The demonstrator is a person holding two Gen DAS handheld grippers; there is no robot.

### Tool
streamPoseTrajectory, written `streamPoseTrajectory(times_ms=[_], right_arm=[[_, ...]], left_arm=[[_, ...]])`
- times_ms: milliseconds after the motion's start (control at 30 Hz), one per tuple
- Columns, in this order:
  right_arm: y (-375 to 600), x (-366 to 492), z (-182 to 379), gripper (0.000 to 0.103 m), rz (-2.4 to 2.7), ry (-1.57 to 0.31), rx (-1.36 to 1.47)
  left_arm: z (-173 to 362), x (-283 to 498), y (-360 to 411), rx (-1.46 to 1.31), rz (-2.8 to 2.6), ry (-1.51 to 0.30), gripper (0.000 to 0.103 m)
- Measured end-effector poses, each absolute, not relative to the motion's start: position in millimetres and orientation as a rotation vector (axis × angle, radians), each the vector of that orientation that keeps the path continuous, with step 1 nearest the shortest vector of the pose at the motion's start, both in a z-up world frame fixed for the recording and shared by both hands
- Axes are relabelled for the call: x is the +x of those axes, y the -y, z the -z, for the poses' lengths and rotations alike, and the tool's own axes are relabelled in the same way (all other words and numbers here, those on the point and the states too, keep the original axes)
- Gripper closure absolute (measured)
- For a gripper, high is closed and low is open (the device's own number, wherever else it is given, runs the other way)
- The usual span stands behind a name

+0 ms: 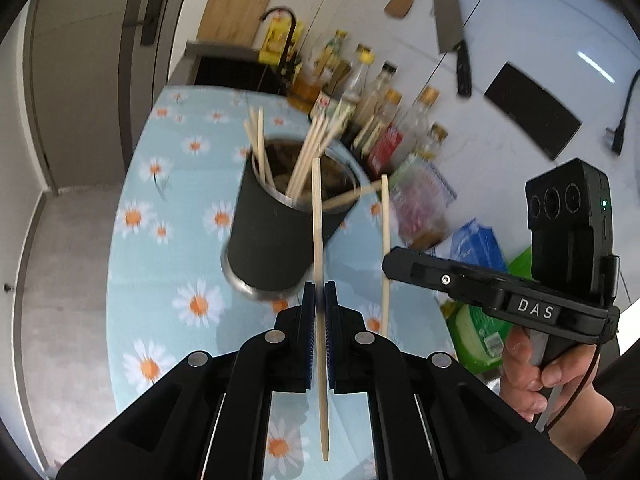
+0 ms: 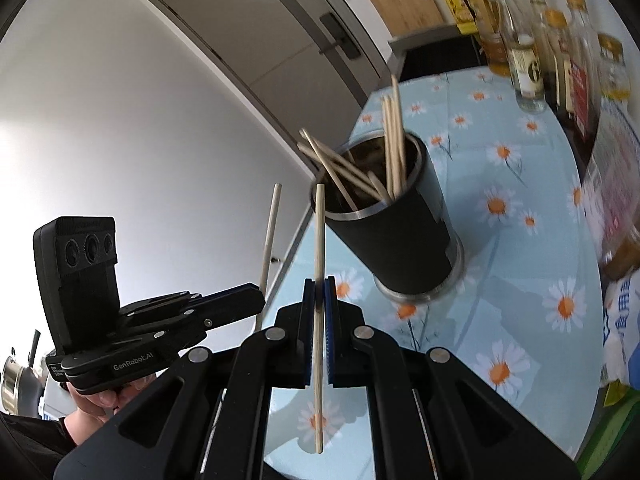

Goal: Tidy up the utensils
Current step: 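Lift both held sticks and carry them above the black holder, then open both tools to drop the sticks into the black holder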

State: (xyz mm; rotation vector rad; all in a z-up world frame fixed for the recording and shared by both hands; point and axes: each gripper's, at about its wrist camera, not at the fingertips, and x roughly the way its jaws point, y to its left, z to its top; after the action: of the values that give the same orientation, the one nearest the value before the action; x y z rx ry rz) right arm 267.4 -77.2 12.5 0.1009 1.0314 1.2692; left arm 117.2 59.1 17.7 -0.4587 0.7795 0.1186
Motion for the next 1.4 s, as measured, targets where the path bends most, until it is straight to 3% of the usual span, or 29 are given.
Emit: streamPoseTrajectory(times_ms=[600,967,1400], right_arm=[[54.3,296.4,-84.1,0.098,-1.173,-0.706,0.213],[42.3,310.8,-112.8,0.098,-1.134,-0.519,0.181],[28.6,316.3,-101.2,0.097,-1.081,-0.465,0.124]], left_arm=[[-85.8,149.9,-93.0,-0.335,-0.018,-0.411,0.099],[-100.4,176.0,-98.6,-0.258,-0.032,-0.238,0.099],[-74.6,194.5,-107.4,-0.24,-0.04,-0.255,0.099]])
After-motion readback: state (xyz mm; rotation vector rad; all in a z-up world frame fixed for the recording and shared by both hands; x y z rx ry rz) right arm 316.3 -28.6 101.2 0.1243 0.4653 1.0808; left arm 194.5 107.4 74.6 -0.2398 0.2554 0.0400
